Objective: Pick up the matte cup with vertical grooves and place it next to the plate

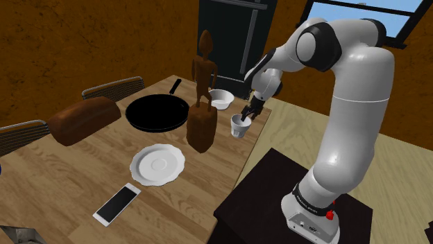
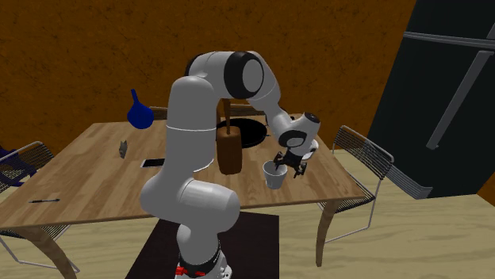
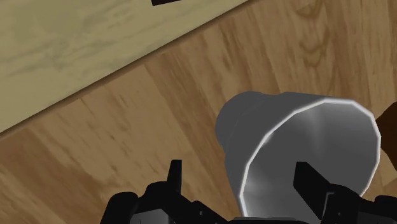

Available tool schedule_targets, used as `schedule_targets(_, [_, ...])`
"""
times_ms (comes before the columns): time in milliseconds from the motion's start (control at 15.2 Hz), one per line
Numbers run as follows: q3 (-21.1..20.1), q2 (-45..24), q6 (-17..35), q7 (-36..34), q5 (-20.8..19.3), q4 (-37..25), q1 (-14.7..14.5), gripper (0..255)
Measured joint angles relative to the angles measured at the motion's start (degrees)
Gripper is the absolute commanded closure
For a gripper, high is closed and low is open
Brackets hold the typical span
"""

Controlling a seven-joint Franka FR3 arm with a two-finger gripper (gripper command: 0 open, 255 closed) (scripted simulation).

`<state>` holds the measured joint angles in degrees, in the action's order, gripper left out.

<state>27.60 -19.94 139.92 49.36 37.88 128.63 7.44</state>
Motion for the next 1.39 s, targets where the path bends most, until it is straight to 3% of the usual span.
schedule_targets(528, [-0.98,-1.64,1.06,1.22,1.79,-0.23,0.45,0])
schedule_targets(594, [-0.98,-1.64,1.06,1.22,1.79,-0.23,0.45,255])
schedule_targets(1386, [-0.47,-0.75,0.57,0.57,0.90,-0.04,0.17,255])
